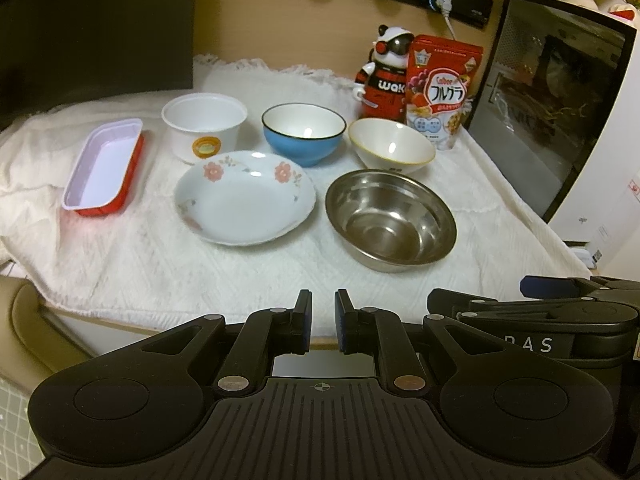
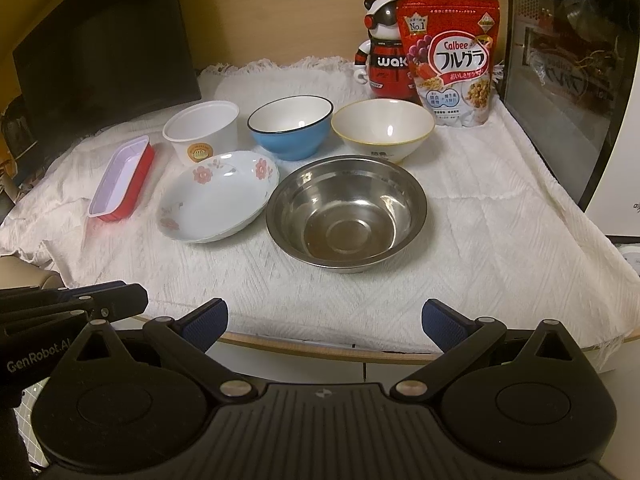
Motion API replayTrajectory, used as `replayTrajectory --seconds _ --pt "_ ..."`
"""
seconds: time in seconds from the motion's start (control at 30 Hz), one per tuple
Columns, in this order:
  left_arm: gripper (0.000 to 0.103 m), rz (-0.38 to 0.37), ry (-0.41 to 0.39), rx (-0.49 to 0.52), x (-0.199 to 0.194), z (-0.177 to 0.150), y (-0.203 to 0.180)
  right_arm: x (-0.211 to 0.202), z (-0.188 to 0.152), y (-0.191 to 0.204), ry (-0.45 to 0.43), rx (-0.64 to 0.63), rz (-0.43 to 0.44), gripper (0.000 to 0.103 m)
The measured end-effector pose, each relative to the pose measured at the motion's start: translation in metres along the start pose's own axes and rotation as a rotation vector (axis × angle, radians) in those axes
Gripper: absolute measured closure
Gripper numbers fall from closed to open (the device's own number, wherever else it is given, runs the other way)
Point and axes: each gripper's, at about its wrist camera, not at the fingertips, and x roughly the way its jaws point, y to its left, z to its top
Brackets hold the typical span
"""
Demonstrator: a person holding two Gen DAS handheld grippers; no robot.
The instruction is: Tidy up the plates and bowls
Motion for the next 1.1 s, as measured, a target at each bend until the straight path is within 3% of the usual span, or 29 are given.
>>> replayTrajectory --seconds 0.63,0.93,1.1 --pt "0.088 -0.027 0.018 -0.055 0.022 0.017 0.03 0.02 0.015 0.005 0.002 0.012 -0.004 0.0" --pt "0.088 -0.151 0.043 -0.077 0.06 0.049 0.065 0.05 0.041 0.008 -0.055 0.149 0.018 0.0" --pt "0.088 -0.276 0.156 -0.034 0.096 0.068 0.09 0.067 0.05 0.027 -0.045 0.145 -0.048 0.0"
